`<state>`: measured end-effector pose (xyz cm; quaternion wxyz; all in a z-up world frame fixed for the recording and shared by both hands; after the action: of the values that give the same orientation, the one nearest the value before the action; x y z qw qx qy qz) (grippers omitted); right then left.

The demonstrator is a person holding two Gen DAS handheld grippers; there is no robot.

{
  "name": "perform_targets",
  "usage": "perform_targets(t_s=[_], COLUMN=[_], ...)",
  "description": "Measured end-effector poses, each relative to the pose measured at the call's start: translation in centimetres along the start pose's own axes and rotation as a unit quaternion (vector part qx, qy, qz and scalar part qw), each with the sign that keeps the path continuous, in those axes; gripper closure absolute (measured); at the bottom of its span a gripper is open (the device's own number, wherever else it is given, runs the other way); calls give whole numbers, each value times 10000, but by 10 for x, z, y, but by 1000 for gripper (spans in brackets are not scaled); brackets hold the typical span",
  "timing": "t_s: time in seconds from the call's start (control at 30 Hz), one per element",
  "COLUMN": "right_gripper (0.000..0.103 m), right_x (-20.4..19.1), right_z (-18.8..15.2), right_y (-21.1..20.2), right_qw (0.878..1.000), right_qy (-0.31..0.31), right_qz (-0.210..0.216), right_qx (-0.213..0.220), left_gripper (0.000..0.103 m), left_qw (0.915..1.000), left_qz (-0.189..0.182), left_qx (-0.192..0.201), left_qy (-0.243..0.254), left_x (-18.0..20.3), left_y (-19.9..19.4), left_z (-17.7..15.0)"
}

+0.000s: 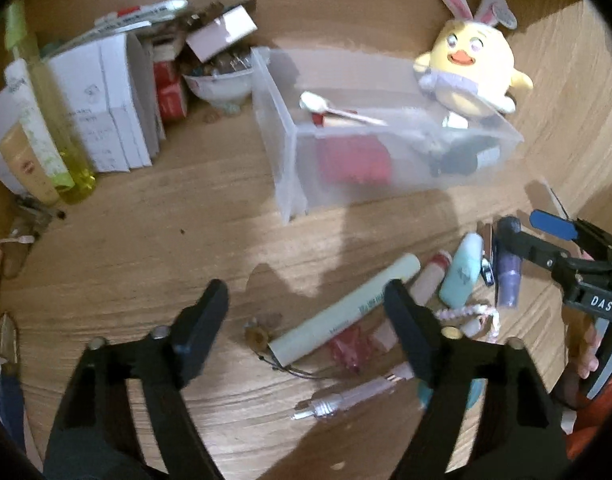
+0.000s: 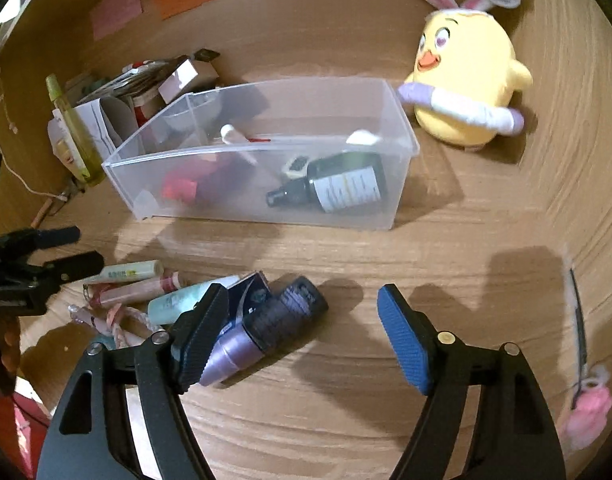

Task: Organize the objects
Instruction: 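Release the white tape roll into the bin with the right gripper and withdraw both grippers, then grasp the pale green tube with the left gripper while the right gripper grasps the dark bottle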

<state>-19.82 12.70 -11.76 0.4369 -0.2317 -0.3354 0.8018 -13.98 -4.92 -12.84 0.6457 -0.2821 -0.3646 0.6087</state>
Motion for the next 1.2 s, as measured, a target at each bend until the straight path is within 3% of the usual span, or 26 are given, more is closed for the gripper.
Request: perform_targets(t_s=[0.17, 0.3, 0.63, 0.87, 1.2], right_gripper=[41, 44, 45, 50, 54], right_x=[-5, -7, -3, 7, 2], right_z=[-8, -10, -11, -16, -4], right_y=[4, 7, 4, -3, 12], right_qw=[9998, 9996, 9998, 9994, 9991], right_qy=[36, 65, -56, 75, -82], right_qz=[109, 186, 79, 213, 227], right_qx=[-144, -199, -180, -249, -359], left_gripper=[41, 52, 59, 88, 88], left_qw=[9997, 9994, 9986, 9975, 9969], left_qz=[-50, 0, -67, 82, 114], left_qx=[-122, -129, -185, -105, -122], left_qy=[193, 334, 497, 699, 772], left_x=[6, 9, 18, 21, 21], left_y=[10, 14, 24, 24, 27], left_z=[-8, -7, 8, 9, 10])
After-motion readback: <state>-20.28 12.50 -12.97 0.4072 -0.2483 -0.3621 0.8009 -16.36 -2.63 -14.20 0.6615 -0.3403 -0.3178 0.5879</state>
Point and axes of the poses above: each gripper's, at about its wrist camera, not at the fingertips, and y roughly the way its jaws point, x to its right, z to its top, the point moved 9 cm from there along y, roughly the way its jaws point, and after that the axes turned 3 degrees about -y, right-handed, at the moved point
